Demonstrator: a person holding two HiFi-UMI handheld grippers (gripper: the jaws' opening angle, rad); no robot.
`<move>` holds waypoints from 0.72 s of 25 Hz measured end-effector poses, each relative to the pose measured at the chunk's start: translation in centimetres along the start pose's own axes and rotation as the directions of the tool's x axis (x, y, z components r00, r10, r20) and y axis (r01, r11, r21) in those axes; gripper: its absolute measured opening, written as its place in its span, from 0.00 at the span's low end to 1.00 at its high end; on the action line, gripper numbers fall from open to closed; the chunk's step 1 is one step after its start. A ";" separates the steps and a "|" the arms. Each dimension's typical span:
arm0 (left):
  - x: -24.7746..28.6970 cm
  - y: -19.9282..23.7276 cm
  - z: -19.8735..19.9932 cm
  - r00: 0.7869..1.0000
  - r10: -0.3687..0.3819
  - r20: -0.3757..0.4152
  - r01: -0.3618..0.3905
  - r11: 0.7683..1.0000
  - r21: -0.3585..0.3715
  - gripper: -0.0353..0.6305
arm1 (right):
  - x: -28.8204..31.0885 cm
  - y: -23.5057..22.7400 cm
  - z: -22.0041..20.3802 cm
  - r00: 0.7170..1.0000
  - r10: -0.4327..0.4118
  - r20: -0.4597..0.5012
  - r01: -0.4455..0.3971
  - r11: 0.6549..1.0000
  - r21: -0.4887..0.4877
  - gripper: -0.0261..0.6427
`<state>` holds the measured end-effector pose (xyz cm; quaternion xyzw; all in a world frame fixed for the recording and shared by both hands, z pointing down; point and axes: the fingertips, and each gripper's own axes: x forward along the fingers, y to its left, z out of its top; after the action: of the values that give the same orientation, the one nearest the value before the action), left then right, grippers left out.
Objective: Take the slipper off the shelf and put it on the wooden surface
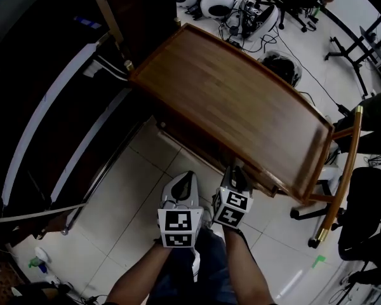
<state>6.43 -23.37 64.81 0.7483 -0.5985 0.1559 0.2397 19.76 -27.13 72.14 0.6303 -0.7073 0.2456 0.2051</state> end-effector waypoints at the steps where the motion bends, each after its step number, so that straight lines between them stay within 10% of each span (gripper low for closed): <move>1: -0.9 0.2 0.4 1.000 0.008 0.003 -0.008 1.000 -0.005 0.06 | -0.7 0.4 0.2 1.000 0.003 -0.005 -0.003 1.000 -0.008 0.14; 18: -15.7 5.9 7.3 0.987 0.145 0.063 -0.139 0.987 -0.081 0.06 | -14.3 13.4 8.4 0.986 0.165 0.034 -0.159 0.977 -0.143 0.07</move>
<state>-3.36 -15.40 51.56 0.6990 -0.6638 0.1235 0.2357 8.38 -19.85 55.68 0.5600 -0.7763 0.1968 0.2121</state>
